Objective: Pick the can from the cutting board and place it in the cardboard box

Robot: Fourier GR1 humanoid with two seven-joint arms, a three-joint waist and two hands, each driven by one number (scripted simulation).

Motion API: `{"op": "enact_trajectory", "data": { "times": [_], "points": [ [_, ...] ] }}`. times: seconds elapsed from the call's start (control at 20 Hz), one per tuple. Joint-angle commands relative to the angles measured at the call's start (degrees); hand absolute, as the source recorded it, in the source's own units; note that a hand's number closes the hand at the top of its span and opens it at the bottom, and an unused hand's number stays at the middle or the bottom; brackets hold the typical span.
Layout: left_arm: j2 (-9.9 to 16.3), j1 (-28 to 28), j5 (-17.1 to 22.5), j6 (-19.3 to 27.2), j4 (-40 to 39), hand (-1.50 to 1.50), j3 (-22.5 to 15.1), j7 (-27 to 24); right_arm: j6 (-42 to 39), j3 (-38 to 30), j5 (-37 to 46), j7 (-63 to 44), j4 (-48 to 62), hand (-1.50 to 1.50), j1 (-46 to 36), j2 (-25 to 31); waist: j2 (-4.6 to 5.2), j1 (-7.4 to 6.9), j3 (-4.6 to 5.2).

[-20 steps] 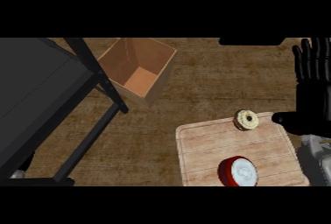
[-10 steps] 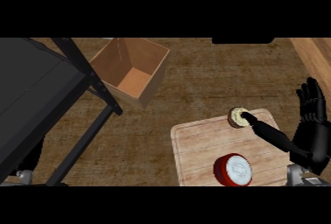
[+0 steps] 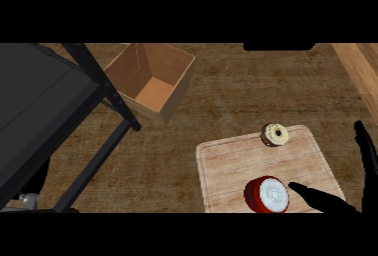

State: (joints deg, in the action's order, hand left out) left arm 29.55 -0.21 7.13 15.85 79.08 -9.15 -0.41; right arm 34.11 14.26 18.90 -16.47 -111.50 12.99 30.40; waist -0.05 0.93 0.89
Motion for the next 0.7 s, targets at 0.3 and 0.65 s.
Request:
{"op": "enact_trajectory", "data": {
  "times": [0.3, 0.65],
  "points": [
    [-2.7, -0.9, -0.3, -0.7, 3.2, 0.0, -2.0, -0.4, -26.3, 5.9, 0.8, -28.8, -14.9, -1.5, 3.6, 18.2, -0.06, -1.37, -0.51],
    [-4.4, -1.8, -2.4, 0.5, 4.0, 0.0, -2.6, 1.3, -33.5, 15.0, 2.5, -49.9, -17.6, -1.5, -8.3, 10.0, 0.1, -2.07, -0.81]
  ]
}}
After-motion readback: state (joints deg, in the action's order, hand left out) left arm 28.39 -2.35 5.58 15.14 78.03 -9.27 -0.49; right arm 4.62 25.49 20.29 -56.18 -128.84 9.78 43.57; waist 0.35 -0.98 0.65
